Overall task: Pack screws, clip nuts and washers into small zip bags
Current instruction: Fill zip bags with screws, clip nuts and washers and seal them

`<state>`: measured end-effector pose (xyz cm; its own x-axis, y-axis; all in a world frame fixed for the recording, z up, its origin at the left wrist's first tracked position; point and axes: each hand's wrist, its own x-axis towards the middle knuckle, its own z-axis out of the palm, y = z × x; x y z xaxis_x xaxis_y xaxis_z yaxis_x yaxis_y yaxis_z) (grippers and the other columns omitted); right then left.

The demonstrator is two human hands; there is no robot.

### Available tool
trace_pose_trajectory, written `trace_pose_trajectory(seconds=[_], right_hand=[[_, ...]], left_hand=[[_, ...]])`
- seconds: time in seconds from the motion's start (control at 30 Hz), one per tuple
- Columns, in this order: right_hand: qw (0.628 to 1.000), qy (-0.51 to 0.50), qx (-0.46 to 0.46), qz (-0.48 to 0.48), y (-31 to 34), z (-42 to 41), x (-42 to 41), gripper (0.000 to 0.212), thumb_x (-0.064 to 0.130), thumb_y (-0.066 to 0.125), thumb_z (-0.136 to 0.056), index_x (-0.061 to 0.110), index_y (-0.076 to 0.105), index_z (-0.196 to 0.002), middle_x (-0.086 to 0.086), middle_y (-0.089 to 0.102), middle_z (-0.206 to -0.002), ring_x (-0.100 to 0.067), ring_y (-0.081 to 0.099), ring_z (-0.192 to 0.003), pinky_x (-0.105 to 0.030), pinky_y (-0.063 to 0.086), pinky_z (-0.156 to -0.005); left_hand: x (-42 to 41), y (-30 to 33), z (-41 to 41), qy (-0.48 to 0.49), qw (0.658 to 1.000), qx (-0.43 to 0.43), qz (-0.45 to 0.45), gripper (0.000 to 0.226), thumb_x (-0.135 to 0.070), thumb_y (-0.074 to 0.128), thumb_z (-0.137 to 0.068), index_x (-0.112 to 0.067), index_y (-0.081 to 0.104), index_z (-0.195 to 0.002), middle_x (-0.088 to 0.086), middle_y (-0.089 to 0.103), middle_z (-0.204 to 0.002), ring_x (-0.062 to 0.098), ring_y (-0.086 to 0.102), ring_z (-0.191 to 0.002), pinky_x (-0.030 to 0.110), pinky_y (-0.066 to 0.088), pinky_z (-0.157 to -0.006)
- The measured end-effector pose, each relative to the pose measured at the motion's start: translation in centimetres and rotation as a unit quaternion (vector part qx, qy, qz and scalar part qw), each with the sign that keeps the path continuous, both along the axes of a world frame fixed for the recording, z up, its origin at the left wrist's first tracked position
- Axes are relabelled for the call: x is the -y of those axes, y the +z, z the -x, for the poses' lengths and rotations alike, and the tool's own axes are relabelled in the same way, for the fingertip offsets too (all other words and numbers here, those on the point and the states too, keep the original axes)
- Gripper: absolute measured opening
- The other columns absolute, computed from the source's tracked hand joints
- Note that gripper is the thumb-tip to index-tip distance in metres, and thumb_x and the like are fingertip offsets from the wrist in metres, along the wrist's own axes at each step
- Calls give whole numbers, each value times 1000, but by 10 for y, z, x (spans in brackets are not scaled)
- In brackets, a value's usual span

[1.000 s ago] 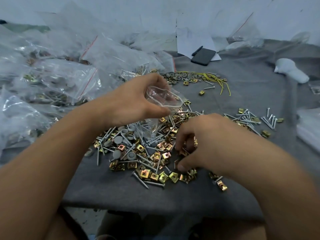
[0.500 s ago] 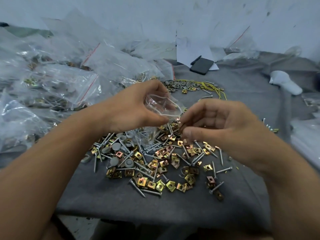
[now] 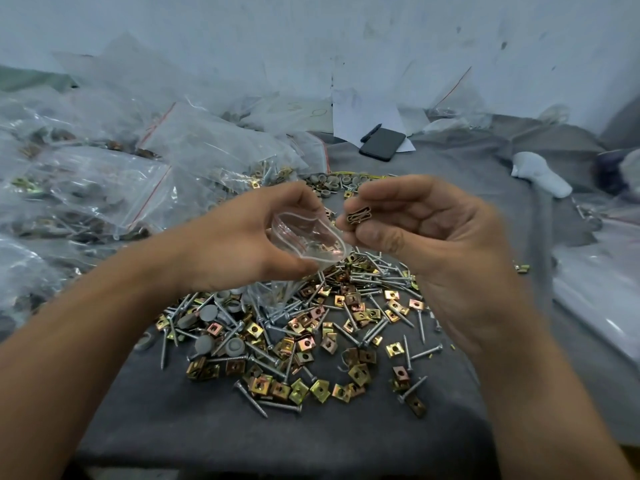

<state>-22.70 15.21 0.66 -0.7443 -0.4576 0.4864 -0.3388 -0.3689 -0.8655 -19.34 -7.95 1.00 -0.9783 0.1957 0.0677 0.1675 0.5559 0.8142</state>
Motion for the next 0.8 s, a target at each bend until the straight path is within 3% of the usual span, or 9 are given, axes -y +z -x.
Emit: trace_pose_trajectory(seconds=[0.2,0.33,0.5,0.67,0.8], right_hand=[[998,-20,-54,-7,1,-3,5,33,-3,78,-78,1,71,-110,-15,79,-103,-29,77,-95,-31,61,-86],[997,-27,-41,-52,-1,-1,0,30,1,77,-81,-2,72,-110,-17,78,-96,-32,78,-86,-33,63,-80],[980,-53,-51,-187,-2,9,-21,22,9,77,-85,9,71,-106,-11,75,-95,-25,75,-87,-28,61,-80],[923,-96,-64,-368,-16,21,-24,14,10,74,-93,23,69,-97,1,71,-86,-18,66,-81,-38,58,-76],[887,-81,-73,-448,-20,21,-19,23,8,72,-96,30,68,-93,8,70,-87,-11,66,-83,-34,55,-77]], left_hand=[[0,1,-1,-4,1000,2,-8,48,-12,90,-82,-27,64,-119,-7,75,-121,21,75,-111,54,59,-100],[-1,3,-2,-5,1000,0,-7,46,-10,90,-81,-27,63,-114,-5,76,-118,18,75,-108,48,60,-99],[1,4,-2,1,1000,-7,-5,45,-15,90,-81,-28,63,-114,-14,77,-118,7,74,-108,34,59,-98],[3,2,-2,7,1000,-16,7,45,-22,90,-80,-32,63,-114,-14,76,-120,9,75,-108,41,59,-99],[4,3,-2,7,1000,-21,13,44,-25,92,-81,-32,63,-114,-10,76,-122,12,74,-111,44,59,-101]])
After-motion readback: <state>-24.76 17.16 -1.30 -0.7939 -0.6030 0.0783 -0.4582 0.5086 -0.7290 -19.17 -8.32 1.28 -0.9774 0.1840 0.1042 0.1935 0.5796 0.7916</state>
